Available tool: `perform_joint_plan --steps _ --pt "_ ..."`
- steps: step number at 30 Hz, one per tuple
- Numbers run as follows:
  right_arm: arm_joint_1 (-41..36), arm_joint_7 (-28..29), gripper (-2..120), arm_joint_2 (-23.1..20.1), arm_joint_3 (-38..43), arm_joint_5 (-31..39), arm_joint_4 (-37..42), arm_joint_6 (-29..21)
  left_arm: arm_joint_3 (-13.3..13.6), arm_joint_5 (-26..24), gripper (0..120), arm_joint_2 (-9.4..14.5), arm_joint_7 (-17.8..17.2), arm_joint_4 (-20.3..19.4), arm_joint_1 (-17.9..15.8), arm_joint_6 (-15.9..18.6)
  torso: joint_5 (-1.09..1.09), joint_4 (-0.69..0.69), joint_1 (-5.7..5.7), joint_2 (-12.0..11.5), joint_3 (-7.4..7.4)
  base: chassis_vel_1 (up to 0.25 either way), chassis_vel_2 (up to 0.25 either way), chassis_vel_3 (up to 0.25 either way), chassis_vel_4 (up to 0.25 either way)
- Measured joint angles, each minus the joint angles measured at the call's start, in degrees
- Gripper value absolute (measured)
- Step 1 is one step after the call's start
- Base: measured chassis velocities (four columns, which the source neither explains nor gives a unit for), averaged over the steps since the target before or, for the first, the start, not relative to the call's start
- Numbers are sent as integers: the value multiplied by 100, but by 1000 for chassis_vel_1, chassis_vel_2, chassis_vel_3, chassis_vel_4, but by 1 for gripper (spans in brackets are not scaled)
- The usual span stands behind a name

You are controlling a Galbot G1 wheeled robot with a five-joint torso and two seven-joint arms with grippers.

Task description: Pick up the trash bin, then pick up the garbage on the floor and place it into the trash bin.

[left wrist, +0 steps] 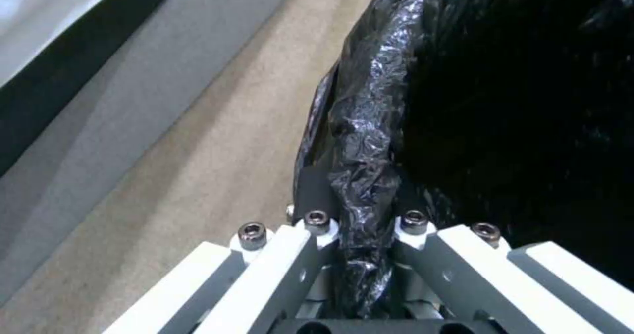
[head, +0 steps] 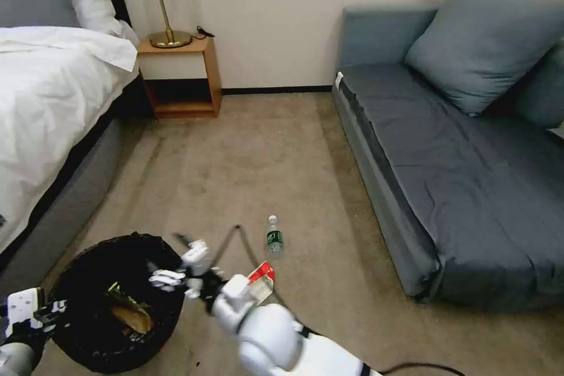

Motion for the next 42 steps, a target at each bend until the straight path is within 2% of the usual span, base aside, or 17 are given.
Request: perform_joint_plan --steps 3,13,15,25,33,42 --pt "-556 -76 99 -282 444 -403 302 271 -12 0 4 -10 -2 58 -7 1 1 1 0 0 0 0 0 0 0" --pt "-1721 -336 100 -556 1283 -1048 557 837 -14 -3 4 -59 -5 68 -24 1 0 1 0 0 0 0 0 0 0" --pt "-1925 -361 100 -588 1436 -1138 450 1059 -22 -12 4 -59 -5 48 -23 1 -8 4 0 0 0 0 0 0 0" --pt "-1958 -355 100 -557 1450 -1298 207 1119 -97 -82 4 -23 -4 50 4 1 -14 6 0 0 0 0 0 0 0" --pt "-1872 -343 100 -659 1401 -1299 -36 998 -143 -136 4 41 -3 93 -40 19 8 -4 0 0 1 -49 48 41 -57" --pt "-1718 -339 100 -765 1166 -1248 -204 866 -157 -144 4 51 -2 137 -61 27 2 1 0 0 0 -64 60 59 -65"
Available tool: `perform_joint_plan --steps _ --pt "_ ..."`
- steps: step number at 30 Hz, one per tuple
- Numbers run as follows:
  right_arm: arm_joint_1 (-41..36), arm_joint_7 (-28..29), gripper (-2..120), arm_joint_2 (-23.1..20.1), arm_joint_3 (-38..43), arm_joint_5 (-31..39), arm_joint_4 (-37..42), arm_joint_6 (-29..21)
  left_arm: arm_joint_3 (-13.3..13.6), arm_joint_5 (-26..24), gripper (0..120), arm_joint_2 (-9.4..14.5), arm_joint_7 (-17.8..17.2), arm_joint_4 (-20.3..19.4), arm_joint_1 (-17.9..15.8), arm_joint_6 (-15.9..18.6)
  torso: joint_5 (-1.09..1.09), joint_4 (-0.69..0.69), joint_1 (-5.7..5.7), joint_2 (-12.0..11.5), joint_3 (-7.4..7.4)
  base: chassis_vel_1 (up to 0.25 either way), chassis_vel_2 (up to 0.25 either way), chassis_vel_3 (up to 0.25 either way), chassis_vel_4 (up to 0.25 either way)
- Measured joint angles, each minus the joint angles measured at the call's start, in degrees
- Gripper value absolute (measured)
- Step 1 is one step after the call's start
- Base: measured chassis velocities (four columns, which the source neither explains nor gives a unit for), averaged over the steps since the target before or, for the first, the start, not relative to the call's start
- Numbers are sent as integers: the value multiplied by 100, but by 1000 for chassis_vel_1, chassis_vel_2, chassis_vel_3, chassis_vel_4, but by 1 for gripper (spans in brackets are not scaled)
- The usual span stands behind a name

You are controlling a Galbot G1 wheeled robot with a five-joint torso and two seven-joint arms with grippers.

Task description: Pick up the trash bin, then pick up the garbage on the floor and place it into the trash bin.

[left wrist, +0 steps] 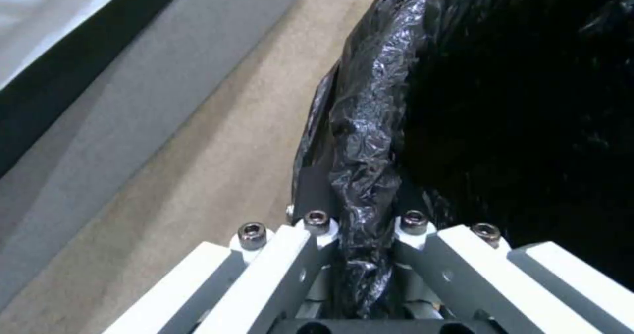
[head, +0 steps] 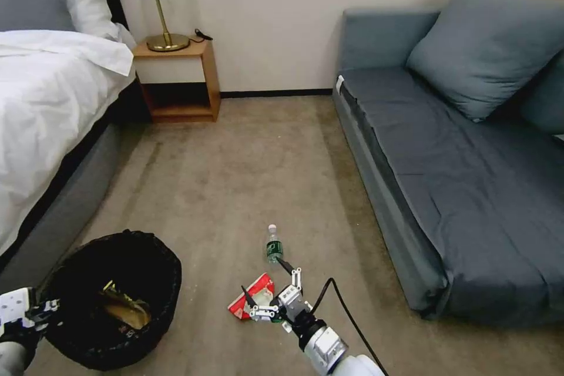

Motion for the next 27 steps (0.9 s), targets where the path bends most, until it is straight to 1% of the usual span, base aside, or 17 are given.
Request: perform_joint_plan --steps 11,13,14,16,17,20,21,24,25,27 --pt "159 -37 100 -124 -180 153 -298 -182 -53 -22 4 65 4 56 1 0 2 -3 0 0 0 -79 88 79 -68" --pt "225 -80 100 -194 -219 98 -427 -212 -89 -32 4 121 5 67 8 1 0 -1 0 0 0 -105 124 109 -114" --pt "276 -139 100 -265 -268 93 -489 -313 -124 -54 4 149 5 67 4 6 0 -2 0 0 0 -107 114 96 -115" --pt "391 -308 100 -412 -323 87 -562 -453 -157 -88 4 157 5 43 3 22 -1 -1 0 0 0 -86 97 104 -110" --pt "391 -308 100 -412 -323 87 -562 -453 -157 -88 4 157 5 43 3 22 -1 -1 0 0 0 -85 80 104 -110" --pt "695 -777 100 -696 -405 65 -733 -566 -140 -94 4 139 6 10 13 28 -1 -1 1 0 1 -42 45 41 -46" --pt "695 -777 100 -696 -405 65 -733 -566 -140 -94 4 139 6 10 13 28 -1 -1 1 0 1 0 0 0 0" --pt "1070 -1247 100 -970 -556 75 -938 -566 -137 -91 4 107 6 9 12 41 -2 0 0 0 0 0 0 0 0" --pt "1070 -1247 100 -970 -556 75 -938 -566 -137 -91 4 107 6 9 12 41 -2 0 0 0 0 0 0 0 0" --pt "1456 -1569 100 -1137 -811 90 -1167 -537 -158 -76 4 79 3 -14 30 48 -3 0 0 0 0 0 0 0 0"
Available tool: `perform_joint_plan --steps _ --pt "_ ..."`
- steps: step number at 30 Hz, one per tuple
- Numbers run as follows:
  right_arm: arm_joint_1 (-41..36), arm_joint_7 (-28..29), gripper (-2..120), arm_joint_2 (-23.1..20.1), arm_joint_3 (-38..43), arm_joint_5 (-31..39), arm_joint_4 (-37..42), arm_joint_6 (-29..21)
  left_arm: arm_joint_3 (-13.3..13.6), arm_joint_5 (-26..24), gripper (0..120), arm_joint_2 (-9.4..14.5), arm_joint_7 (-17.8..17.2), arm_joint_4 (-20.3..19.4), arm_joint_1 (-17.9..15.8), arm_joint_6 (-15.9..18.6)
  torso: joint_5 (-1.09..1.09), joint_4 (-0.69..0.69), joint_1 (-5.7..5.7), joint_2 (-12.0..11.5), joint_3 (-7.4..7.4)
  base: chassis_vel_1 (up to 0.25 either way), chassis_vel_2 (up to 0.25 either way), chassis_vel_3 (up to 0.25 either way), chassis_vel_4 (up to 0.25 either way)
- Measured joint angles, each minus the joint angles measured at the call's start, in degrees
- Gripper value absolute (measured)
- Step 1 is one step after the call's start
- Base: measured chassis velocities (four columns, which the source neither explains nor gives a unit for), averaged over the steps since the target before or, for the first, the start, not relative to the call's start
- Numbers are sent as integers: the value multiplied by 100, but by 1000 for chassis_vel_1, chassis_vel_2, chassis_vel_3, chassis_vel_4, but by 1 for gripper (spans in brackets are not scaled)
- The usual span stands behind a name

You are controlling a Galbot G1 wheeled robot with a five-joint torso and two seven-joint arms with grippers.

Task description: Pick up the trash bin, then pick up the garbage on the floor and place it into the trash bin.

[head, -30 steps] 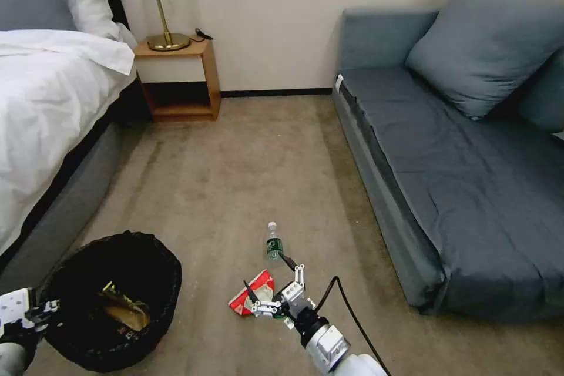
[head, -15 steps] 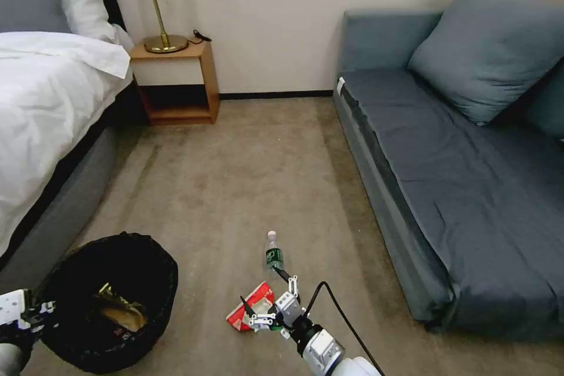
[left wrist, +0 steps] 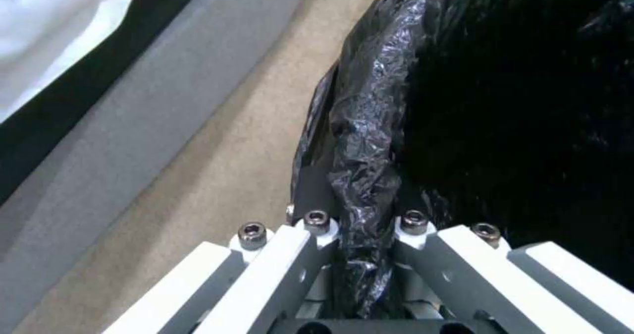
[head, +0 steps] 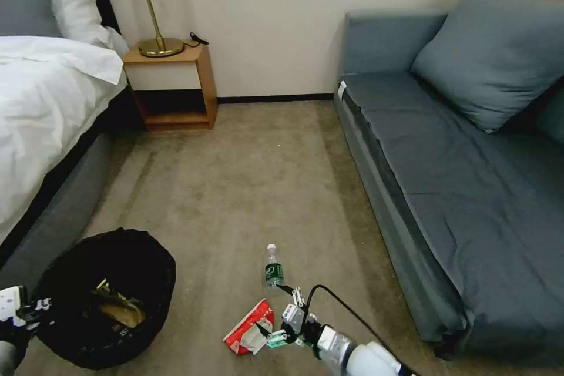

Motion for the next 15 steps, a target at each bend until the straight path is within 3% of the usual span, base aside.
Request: perform_joint_plan --steps 8,15 --pt "948 -272 100 113 -912 -11 -900 96 -72 -9 4 -43 -1 -162 81 25 1 0 0 0 0 0 0 0 0" --pt "1598 -468 100 494 -1683 40 -1799 219 -133 -31 4 -97 -4 -174 103 28 -1 1 0 0 0 0 0 0 0"
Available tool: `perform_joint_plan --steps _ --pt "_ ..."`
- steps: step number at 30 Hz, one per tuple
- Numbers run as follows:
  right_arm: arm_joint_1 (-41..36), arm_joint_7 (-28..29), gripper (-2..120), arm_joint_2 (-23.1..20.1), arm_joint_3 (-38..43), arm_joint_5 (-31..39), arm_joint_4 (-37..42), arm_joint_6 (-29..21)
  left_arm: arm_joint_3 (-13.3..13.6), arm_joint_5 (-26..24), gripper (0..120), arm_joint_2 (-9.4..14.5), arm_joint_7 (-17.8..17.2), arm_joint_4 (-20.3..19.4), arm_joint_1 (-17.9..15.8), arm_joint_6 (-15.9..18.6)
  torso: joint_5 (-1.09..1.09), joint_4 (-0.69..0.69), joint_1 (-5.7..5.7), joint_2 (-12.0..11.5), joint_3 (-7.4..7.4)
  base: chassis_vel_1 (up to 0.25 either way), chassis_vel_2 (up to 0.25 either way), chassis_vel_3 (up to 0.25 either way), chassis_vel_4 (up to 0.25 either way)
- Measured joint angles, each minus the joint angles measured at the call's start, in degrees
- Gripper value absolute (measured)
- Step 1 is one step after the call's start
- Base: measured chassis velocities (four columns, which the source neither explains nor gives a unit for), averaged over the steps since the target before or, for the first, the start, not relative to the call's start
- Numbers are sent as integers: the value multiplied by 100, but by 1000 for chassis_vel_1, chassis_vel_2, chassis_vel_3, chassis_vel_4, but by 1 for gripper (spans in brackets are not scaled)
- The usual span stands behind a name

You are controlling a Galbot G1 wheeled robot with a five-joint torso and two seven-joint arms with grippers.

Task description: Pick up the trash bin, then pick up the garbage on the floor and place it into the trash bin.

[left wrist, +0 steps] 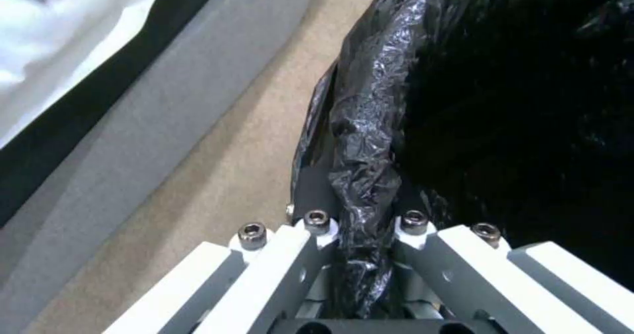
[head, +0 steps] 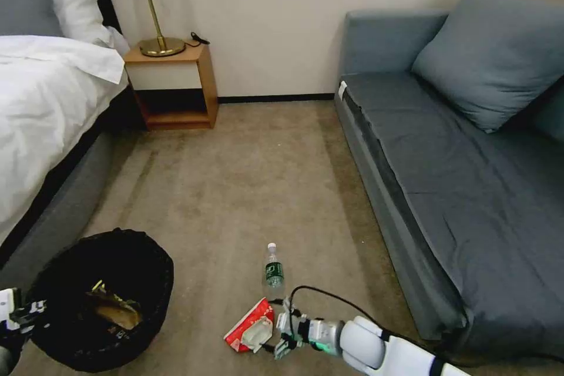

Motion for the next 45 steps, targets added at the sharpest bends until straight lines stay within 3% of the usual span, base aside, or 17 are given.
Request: perform_joint_plan --steps 3,10,12,14,16,18,25,28,39,45 --pt "161 -27 98 108 -154 17 -220 85 23 5 4 -11 -21 -6 -3 17 -1 -1 0 0 0 0 0 0 0" --pt "403 -86 78 241 -408 -37 -544 161 25 4 4 2 -29 -23 -16 41 0 0 0 0 0 0 0 0 0" --pt "447 -126 68 256 -474 -91 -733 266 5 -6 4 9 -36 -24 -26 49 0 -1 0 0 0 0 0 0 0" --pt "482 -129 52 259 -515 -104 -927 393 -36 -39 4 9 -39 -27 -25 53 0 -1 0 0 -1 0 0 0 0" --pt "482 -129 52 259 -515 -104 -927 393 -36 -39 4 9 -39 -27 -25 53 0 -1 0 0 -1 0 0 0 0" --pt "487 -124 38 265 -508 -108 -950 424 -61 -66 4 9 -39 -33 -15 56 0 -1 0 0 -1 0 0 0 0" --pt "449 -98 16 255 -470 -133 -880 435 -67 -84 4 -17 -39 -78 -6 61 1 -1 0 0 -1 0 0 0 0" --pt "388 -76 1 229 -415 -165 -812 442 -51 -86 4 -40 -40 -90 -1 62 1 -1 0 0 -1 0 0 0 0" --pt "-52 -46 0 173 267 -116 -513 518 -57 -104 4 -99 -39 -120 71 62 1 0 0 0 -1 0 0 0 0" --pt "-503 175 0 142 1013 1152 300 191 -4 -117 4 -114 -55 -75 92 44 0 0 0 0 -1 0 0 0 0"
